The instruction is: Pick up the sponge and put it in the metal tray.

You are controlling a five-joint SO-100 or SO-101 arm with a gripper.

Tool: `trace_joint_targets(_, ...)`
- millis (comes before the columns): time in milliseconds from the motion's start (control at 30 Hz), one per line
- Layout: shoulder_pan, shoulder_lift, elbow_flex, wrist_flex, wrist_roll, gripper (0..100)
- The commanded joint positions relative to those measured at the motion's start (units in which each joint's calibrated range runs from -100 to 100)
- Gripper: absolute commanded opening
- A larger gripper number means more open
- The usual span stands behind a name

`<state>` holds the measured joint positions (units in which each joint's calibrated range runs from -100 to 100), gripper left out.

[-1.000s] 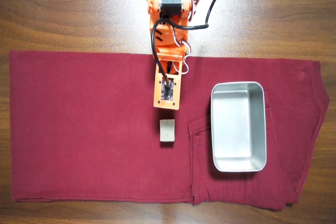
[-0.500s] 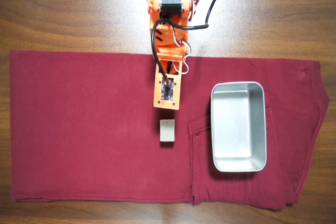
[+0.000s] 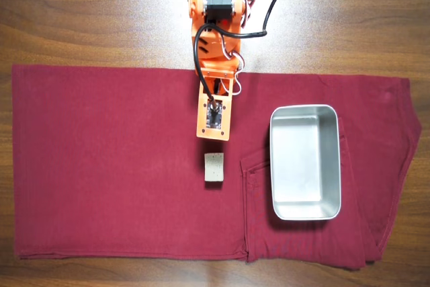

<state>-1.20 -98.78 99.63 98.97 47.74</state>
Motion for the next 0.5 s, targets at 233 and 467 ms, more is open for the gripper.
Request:
trace_joint_targets(233, 0.24, 0.38, 0.37, 1.03, -0.10, 1)
trace_joint_targets(467, 5.32, 37.31, -36.77, -13.54, 3.76, 18)
